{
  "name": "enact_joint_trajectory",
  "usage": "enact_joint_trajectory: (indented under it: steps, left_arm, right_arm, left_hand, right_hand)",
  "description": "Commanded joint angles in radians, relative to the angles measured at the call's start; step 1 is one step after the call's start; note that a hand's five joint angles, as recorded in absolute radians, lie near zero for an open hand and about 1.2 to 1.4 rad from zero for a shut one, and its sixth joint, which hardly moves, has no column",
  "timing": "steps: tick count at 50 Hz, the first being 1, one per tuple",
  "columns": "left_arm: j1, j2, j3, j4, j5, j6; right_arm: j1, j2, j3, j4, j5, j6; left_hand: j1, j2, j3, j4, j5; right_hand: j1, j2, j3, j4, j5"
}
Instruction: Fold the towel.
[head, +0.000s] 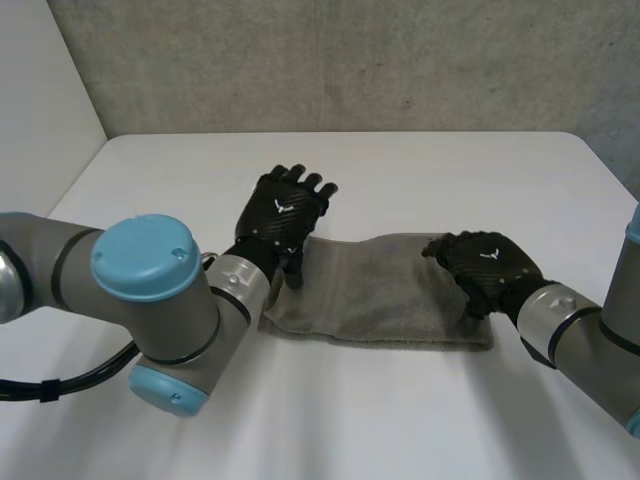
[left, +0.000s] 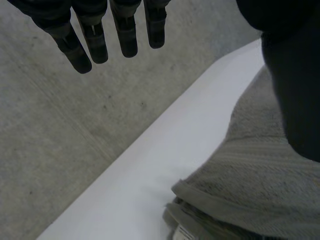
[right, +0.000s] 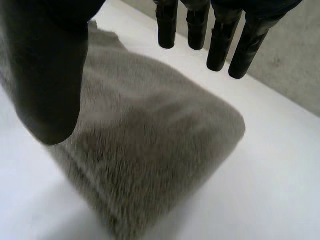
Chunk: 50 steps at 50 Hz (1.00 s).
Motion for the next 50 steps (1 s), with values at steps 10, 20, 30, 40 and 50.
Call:
enact_joint_trajectory:
  steps: [10,20,30,40,50]
  left_arm:
    - [0.003,-0.120,-0.006,-0.056,-0.100,0.000]
    - [-0.040,-0.103,-0.050,-0.056,-0.120,-0.005]
    - [-0.065,0.031,-0.078,-0.059,-0.180,-0.014]
    - [0.002,0.123,-0.090,-0.068,-0.211,-0.032]
    - [0.061,0.152,-0.133,-0.081,-0.194,-0.034]
  right_arm:
    - [-0.038,0.083,0.038,-0.075,0.084,-0.042]
    - [-0.027,0.111,-0.008,-0.081,0.163,-0.140]
    - [0.029,0.083,-0.159,-0.071,0.150,-0.178]
    - [0.269,0.111,-0.318,-0.031,0.164,-0.178]
    - [0.228,0.046,-0.158,-0.068,0.250,-0.127]
  left_hand:
    - [-0.048,-0.046,-0.030,-0.050,-0.181]
    - [-0.048,-0.046,-0.030,-0.050,-0.181]
    - [-0.050,-0.049,-0.033,-0.053,-0.184]
    - [-0.050,-0.049,-0.033,-0.053,-0.184]
    - [-0.053,-0.052,-0.036,-0.056,-0.187]
  right_hand:
    - [0.603,0.591,0.594,0.589,0.622]
    - [1.139,1.127,1.130,1.125,1.159]
    - [1.139,1.127,1.130,1.125,1.159]
    - [0.961,0.949,0.952,0.947,0.981]
    - [-0.023,-0.034,-0.032,-0.037,-0.003]
